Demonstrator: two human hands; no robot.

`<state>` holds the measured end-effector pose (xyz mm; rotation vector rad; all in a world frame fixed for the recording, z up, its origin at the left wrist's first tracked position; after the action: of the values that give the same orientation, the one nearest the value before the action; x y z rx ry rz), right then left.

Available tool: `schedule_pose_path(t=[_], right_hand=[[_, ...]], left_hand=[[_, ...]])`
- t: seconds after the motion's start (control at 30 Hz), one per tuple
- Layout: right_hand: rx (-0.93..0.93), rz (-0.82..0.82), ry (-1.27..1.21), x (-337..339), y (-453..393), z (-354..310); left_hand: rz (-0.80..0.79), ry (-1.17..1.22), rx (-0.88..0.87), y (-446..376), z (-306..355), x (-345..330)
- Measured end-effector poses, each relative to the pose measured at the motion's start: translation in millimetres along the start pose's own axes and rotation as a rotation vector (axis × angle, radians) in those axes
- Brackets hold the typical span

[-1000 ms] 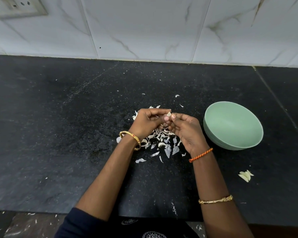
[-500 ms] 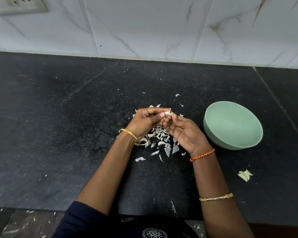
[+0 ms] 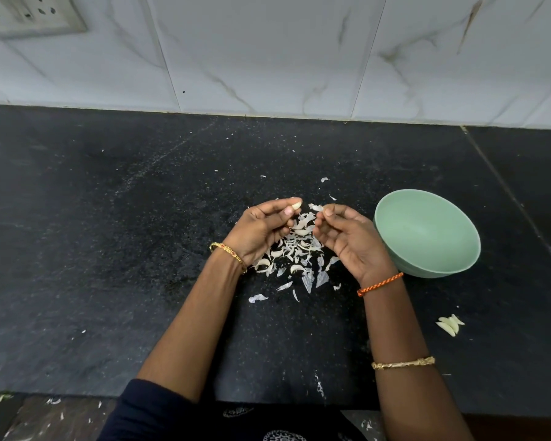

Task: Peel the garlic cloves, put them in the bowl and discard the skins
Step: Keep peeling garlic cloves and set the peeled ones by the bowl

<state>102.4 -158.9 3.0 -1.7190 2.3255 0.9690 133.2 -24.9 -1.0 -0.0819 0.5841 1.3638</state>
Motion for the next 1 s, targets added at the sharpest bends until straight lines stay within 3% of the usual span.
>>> schedule_pose_path(t=[0.23, 0.43, 0.77, 1.0], right_hand=[[0.289, 0.126, 0.568, 2.2, 8.0, -19.7], [0.408, -0.081, 0.538, -19.6, 15.9, -31.5], [0.374, 0.010, 0.535, -5.5, 1.2, -28.8], [0.409, 0.059, 0.721, -7.7, -3.1, -27.5]], left_hand=[[0.051, -0.180, -0.147, 4.0, 12.8, 2.1], [0.072, -0.440, -0.385, 11.2, 35.6, -5.7], [0.121, -0.822, -0.709, 20.1, 55.1, -23.2], [0.117, -0.879, -0.742, 19.7, 53.8, -25.7]])
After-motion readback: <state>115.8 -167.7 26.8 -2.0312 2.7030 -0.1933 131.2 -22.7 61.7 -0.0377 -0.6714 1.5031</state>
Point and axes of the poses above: each hand's wrist, its own y-axis away from the middle knuckle, its own x-axis out of the back of the hand, z = x × y, the point moved 10 cm from there along -y, towards the middle knuckle, and after that the axes turned 9 degrees about z, right-handed, at the moved point
